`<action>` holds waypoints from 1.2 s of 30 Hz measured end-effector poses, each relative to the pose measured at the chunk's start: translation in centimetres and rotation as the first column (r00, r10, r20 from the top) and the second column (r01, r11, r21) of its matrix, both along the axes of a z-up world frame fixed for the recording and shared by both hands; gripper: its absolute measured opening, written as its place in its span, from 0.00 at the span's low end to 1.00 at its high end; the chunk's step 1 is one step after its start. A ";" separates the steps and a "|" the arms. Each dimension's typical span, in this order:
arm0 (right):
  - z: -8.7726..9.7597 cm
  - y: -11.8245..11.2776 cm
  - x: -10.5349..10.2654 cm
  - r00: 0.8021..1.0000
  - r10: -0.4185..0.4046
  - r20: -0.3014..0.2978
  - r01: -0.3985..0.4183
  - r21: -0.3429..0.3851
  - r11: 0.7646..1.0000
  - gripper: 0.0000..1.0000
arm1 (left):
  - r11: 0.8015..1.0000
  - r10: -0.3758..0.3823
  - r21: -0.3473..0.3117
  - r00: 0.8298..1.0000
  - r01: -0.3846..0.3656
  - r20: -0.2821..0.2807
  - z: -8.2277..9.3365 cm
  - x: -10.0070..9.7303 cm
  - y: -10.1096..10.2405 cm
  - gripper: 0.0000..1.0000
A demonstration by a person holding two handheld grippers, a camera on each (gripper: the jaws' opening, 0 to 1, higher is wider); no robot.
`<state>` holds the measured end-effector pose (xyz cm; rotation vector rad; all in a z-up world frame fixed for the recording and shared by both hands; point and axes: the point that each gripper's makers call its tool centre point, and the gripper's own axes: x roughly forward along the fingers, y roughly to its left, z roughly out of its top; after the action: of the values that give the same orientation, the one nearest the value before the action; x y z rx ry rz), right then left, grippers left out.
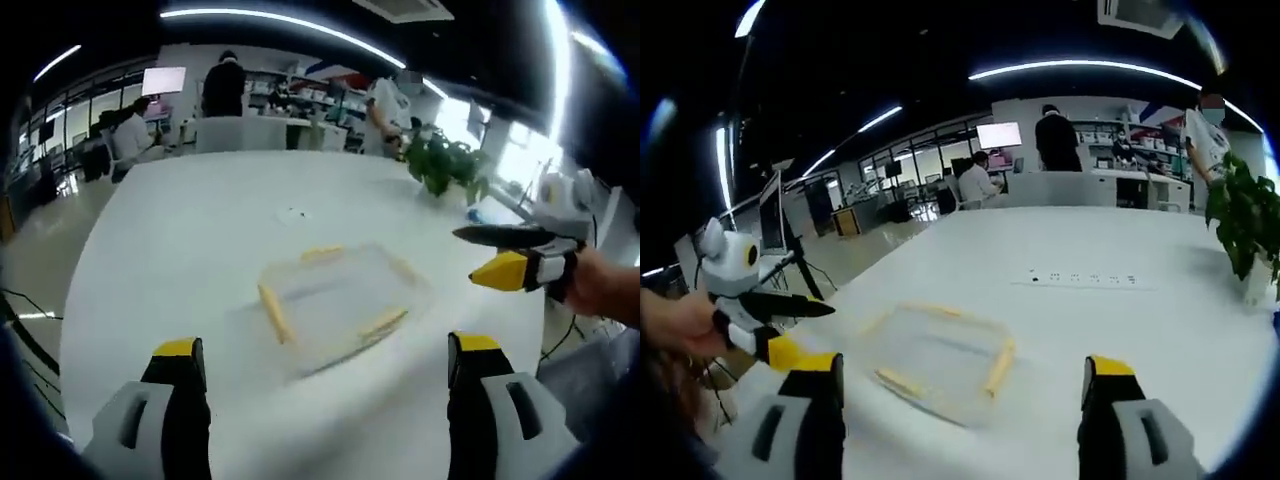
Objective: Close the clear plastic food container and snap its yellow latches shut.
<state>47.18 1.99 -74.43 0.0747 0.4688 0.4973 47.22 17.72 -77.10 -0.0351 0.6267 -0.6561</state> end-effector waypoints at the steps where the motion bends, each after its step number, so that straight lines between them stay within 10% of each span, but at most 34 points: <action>1: 0.2 -0.2 -0.5 1.000 -0.009 0.003 0.009 -0.014 1.000 1.00 | 1.000 -0.011 0.005 1.000 0.011 0.008 0.3 -0.5 0.0 0.99; 18: 3.5 -1.9 -11.0 1.000 -0.023 0.022 0.024 -0.068 0.997 1.00 | 0.999 -0.048 0.023 0.992 0.046 0.113 4.7 -9.6 2.7 0.99; 36: -0.5 -5.0 -19.7 0.988 0.143 -0.056 -0.149 -0.118 0.982 1.00 | 0.988 0.119 0.097 0.992 -0.122 0.033 0.2 -17.4 5.6 0.99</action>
<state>27.44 -3.04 -74.93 -0.0663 0.5528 0.6106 29.80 23.29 -76.87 0.0280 0.6255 -0.5076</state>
